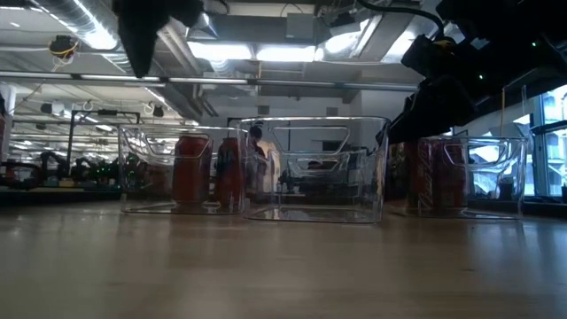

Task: Sort soda cans
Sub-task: Put the orange soda can into the left transparent bin

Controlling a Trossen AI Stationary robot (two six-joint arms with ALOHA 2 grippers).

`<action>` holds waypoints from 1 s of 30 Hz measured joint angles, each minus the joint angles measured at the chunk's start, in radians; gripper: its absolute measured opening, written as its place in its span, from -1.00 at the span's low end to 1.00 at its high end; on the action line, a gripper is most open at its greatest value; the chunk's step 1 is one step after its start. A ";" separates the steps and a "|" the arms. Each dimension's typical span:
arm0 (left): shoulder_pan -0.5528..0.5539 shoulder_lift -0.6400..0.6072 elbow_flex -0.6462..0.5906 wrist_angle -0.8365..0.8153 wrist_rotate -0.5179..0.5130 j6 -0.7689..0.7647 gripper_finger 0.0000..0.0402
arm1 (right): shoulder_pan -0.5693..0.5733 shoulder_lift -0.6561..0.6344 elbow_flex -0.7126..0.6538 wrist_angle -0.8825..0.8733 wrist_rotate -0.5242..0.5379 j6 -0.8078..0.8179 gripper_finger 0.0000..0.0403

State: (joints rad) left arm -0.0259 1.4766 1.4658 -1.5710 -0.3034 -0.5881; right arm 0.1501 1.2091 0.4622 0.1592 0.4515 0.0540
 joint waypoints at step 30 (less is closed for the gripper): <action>-0.726 -0.008 -0.002 0.001 0.209 -0.829 0.75 | 0.000 0.000 0.000 0.005 0.000 -0.001 0.72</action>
State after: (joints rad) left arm -0.7523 1.4685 1.4641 -1.5700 -0.0947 -1.4174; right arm 0.1501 1.2091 0.4622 0.1642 0.4515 0.0534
